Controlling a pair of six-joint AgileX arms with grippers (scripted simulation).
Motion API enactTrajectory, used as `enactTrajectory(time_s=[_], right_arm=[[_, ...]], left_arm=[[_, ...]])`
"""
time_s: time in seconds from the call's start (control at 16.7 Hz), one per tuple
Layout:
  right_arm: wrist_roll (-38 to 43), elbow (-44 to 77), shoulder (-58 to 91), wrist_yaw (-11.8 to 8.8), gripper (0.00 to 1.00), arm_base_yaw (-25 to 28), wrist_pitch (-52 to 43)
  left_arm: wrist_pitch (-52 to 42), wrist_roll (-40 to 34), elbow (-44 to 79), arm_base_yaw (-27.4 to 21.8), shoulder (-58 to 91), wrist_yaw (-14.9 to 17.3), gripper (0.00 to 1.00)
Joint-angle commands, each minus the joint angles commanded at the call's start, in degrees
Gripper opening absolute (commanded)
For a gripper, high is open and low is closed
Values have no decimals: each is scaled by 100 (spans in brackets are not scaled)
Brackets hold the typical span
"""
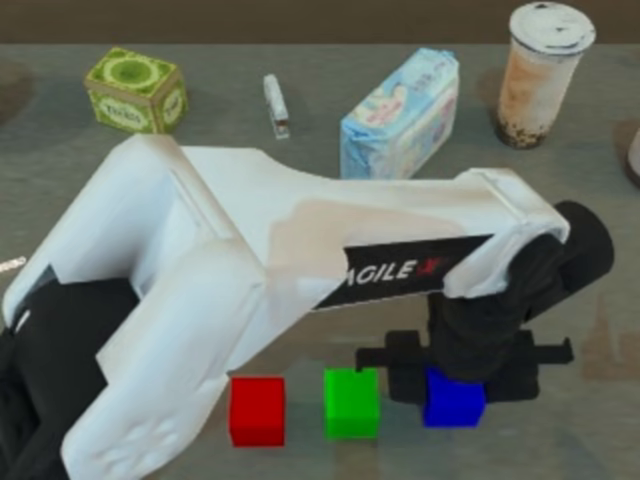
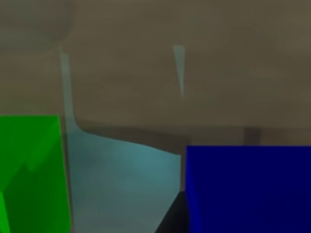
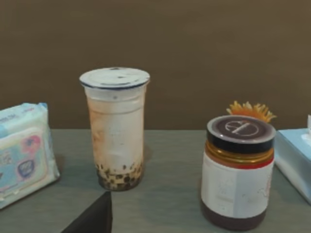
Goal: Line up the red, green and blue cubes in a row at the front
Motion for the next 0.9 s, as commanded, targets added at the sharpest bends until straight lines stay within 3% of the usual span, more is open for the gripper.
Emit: enactTrajectory(time_s=[0.6, 0.9], right_arm=[[0, 0, 0, 0, 100, 0, 0], [0, 0, 0, 0, 100, 0, 0]], left_arm=[[0, 0, 0, 0, 0, 0, 98], [0, 0, 0, 0, 0, 0, 100]])
